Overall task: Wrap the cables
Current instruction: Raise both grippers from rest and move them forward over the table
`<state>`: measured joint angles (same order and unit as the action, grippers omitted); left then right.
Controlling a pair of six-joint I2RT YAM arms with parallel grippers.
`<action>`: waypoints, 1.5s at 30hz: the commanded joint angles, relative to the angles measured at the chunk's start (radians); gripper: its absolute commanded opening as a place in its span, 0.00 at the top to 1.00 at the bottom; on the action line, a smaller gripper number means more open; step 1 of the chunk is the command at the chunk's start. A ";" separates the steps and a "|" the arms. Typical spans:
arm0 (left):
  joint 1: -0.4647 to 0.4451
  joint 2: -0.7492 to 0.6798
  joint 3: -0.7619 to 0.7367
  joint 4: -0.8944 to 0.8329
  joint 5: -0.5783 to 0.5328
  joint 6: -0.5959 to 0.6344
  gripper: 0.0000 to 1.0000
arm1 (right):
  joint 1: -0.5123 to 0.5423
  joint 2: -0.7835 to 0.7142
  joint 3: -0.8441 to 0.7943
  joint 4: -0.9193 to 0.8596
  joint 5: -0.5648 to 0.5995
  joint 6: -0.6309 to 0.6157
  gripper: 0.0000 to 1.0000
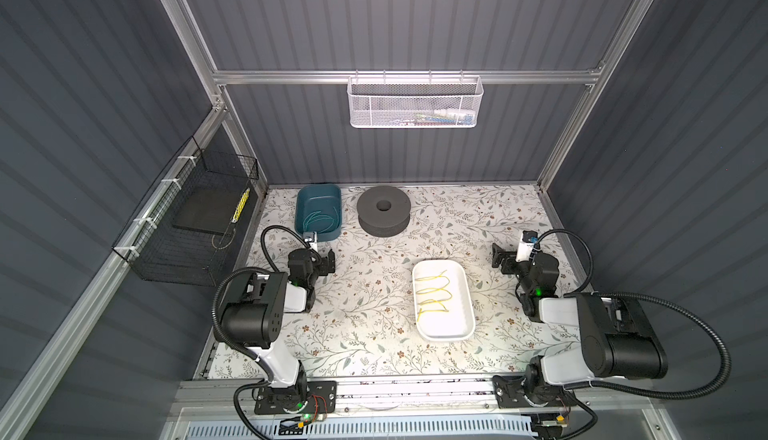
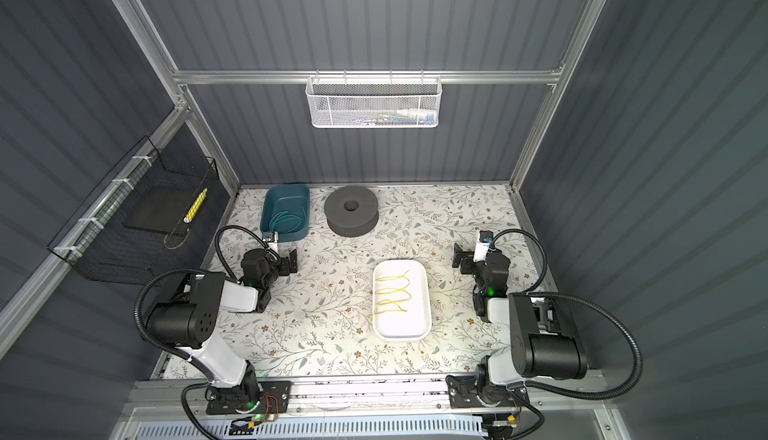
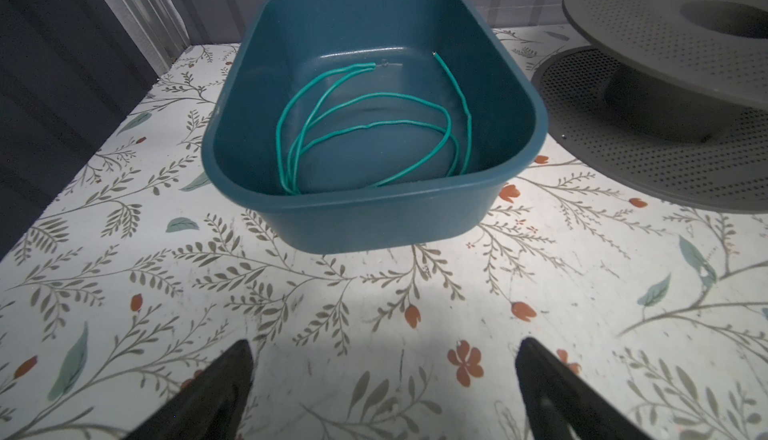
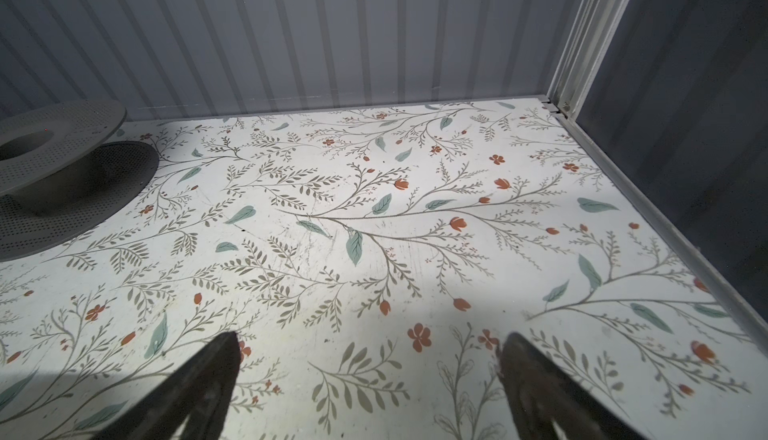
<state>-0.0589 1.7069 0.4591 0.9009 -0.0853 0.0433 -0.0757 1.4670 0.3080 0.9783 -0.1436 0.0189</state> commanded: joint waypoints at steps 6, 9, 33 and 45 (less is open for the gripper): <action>0.003 0.010 0.017 0.003 0.001 -0.007 0.00 | -0.003 -0.013 0.003 0.016 -0.008 0.001 0.01; 0.004 0.010 0.016 0.003 0.001 -0.006 0.01 | -0.002 -0.012 0.004 0.016 -0.010 0.003 0.01; 0.001 -0.595 0.411 -0.945 0.047 -0.485 0.01 | 0.234 -0.428 0.636 -1.207 0.134 0.372 0.01; 0.002 -0.741 0.126 -0.749 0.174 -0.928 0.01 | 0.342 -0.371 0.720 -1.559 0.042 0.375 0.16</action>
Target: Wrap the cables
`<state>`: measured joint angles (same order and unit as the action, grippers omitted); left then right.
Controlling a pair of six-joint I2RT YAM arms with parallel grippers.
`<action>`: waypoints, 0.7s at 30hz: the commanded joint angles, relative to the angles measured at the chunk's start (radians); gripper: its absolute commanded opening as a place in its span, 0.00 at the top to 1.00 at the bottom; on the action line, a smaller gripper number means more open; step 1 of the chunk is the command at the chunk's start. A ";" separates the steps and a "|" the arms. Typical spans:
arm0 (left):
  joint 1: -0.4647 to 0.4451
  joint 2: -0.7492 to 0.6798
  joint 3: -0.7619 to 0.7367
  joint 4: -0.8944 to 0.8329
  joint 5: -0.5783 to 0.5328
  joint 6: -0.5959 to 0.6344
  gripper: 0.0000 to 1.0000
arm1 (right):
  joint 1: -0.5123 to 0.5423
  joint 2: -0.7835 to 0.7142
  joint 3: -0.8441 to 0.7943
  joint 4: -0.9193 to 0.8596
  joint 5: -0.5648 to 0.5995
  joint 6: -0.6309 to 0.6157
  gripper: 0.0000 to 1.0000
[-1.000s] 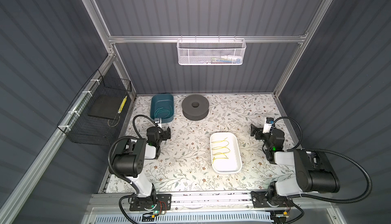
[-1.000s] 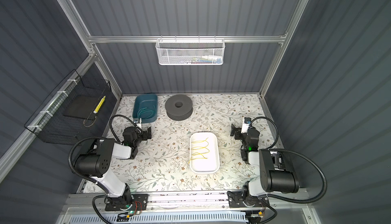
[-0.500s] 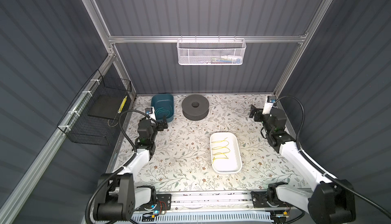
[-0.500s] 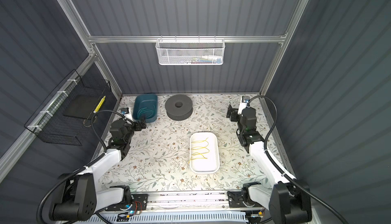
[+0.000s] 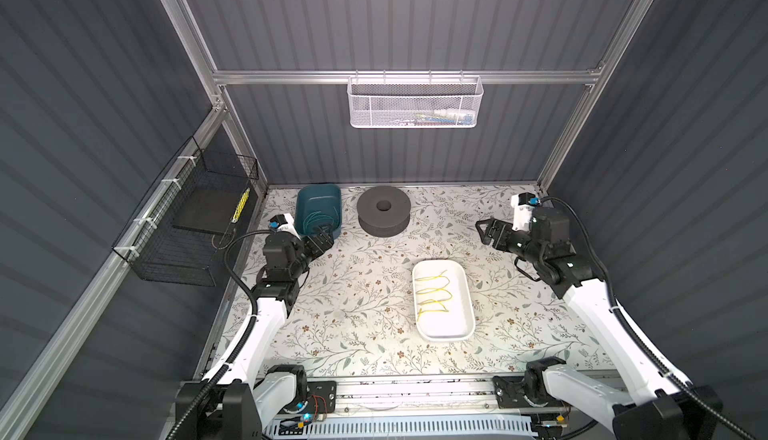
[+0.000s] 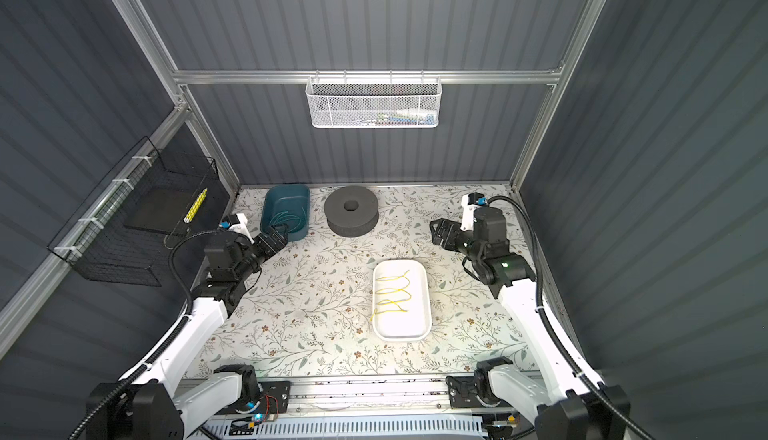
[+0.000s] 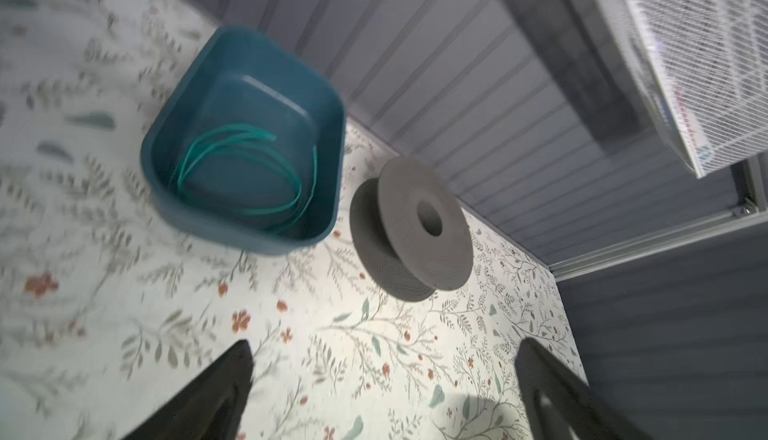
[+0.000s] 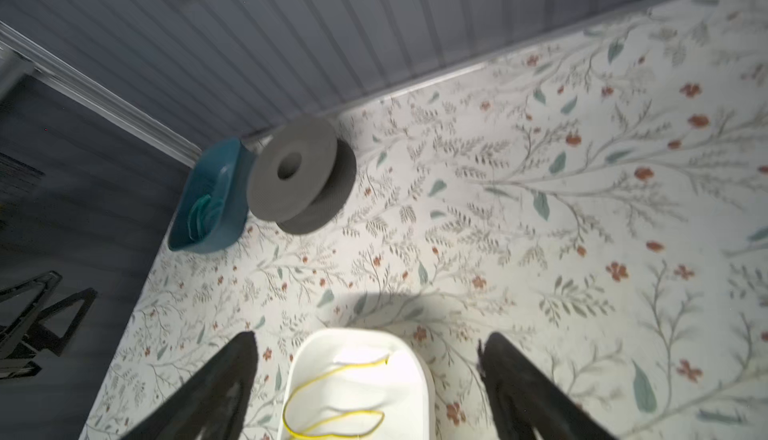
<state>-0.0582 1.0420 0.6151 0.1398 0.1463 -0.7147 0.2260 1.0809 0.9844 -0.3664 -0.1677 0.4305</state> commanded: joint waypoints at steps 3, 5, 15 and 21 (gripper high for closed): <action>0.001 -0.109 -0.074 0.044 -0.080 -0.221 0.01 | 0.099 0.032 0.022 -0.288 0.131 -0.053 0.27; 0.001 -0.091 -0.063 0.017 -0.037 -0.231 0.01 | 0.132 0.032 -0.010 -0.315 0.136 -0.042 0.36; -0.052 0.106 -0.038 0.081 0.286 -0.168 0.04 | 0.220 0.032 -0.177 -0.366 0.092 0.031 0.64; -0.267 0.172 0.021 0.045 0.198 -0.078 0.04 | 0.226 0.112 -0.207 -0.337 0.054 0.021 0.63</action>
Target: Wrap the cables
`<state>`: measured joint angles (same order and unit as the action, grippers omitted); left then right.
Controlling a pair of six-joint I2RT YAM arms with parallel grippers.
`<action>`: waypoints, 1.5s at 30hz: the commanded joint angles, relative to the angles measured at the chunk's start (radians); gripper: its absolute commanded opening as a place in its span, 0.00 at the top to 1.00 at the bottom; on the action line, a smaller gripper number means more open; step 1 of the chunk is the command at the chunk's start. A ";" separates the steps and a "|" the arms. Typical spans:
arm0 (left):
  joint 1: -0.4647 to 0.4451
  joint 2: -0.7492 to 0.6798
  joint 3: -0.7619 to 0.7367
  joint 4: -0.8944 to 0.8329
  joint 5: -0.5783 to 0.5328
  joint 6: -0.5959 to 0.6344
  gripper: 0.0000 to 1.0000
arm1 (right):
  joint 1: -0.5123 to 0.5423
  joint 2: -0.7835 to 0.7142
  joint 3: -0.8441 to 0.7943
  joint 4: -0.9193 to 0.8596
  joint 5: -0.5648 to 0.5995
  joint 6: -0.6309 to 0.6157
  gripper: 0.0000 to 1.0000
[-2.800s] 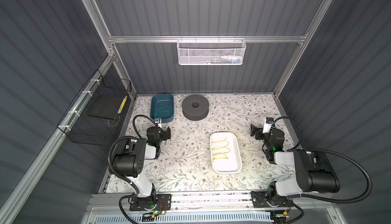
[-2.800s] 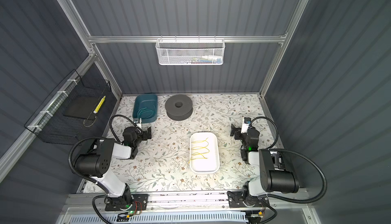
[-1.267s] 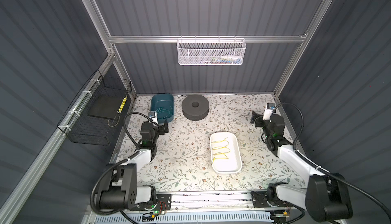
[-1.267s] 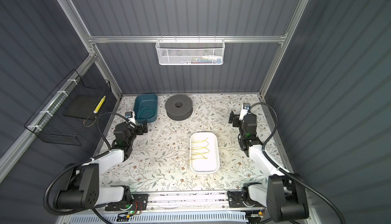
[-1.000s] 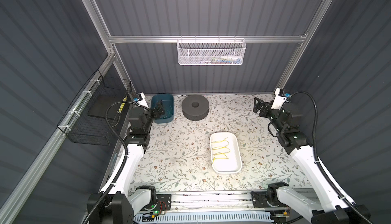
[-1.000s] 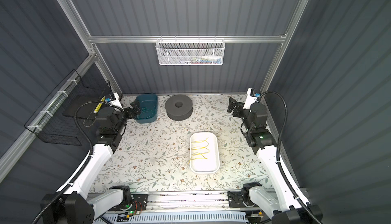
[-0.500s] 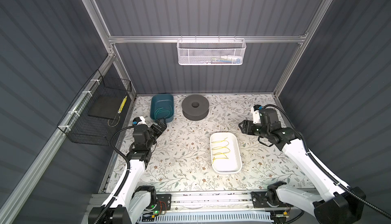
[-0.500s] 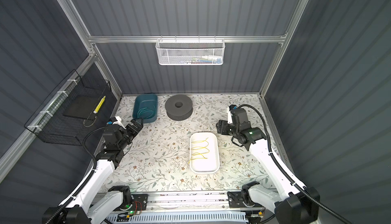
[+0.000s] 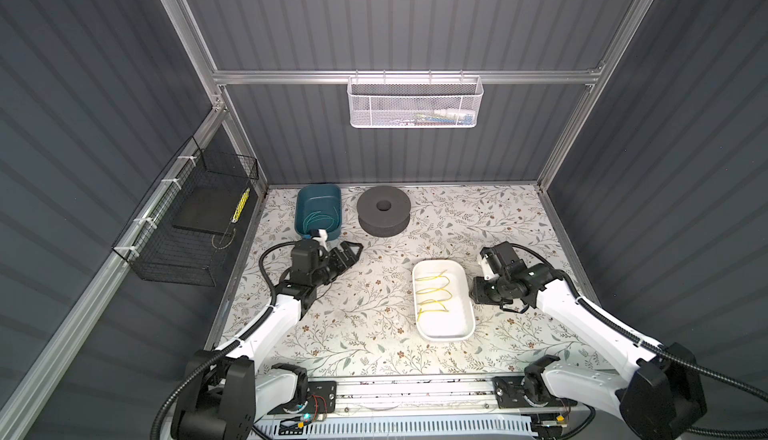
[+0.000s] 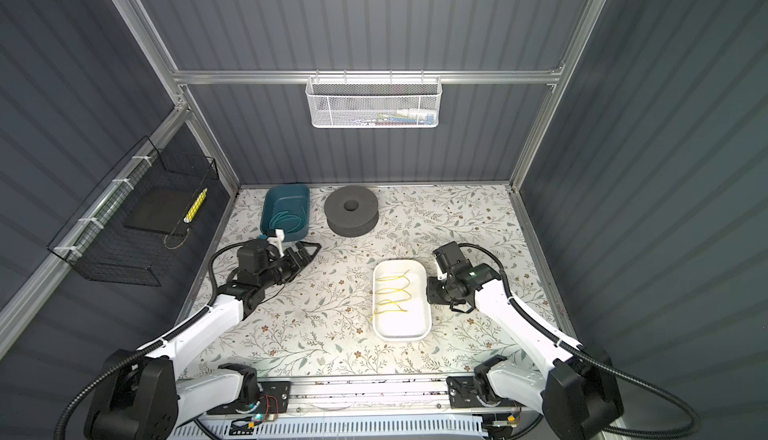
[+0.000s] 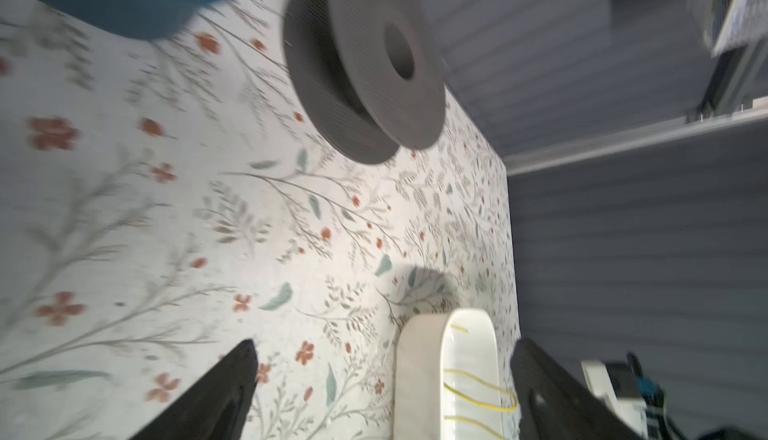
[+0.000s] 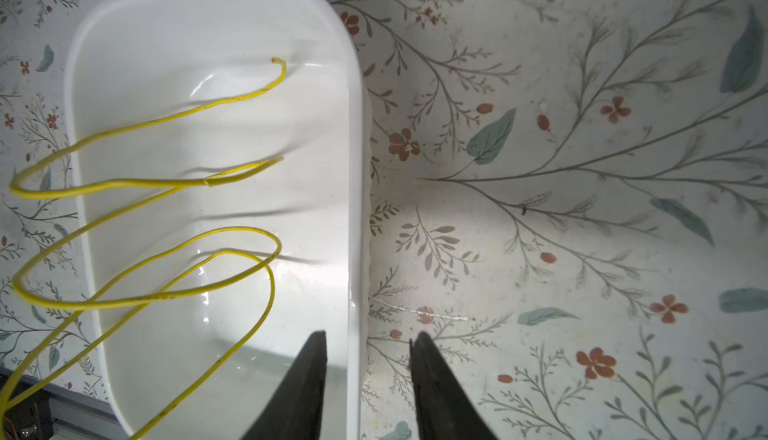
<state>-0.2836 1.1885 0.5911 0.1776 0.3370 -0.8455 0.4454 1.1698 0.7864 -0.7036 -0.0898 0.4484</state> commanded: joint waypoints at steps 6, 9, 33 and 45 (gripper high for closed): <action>-0.070 0.082 0.021 0.083 0.025 0.023 0.03 | 0.012 0.076 -0.014 0.016 -0.032 -0.009 0.67; -0.071 0.083 0.017 0.082 0.026 0.027 0.03 | 0.012 0.087 -0.022 0.026 -0.030 -0.013 0.70; -0.071 0.021 0.063 -0.046 0.004 0.118 0.01 | -0.004 0.232 0.142 0.103 0.077 -0.077 1.00; -0.071 -0.038 0.114 -0.178 -0.001 0.189 0.01 | -0.188 0.543 0.460 0.193 -0.021 -0.200 1.00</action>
<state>-0.3481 1.1778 0.6781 0.0547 0.3408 -0.6987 0.2882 1.6527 1.1831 -0.5385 -0.0589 0.3088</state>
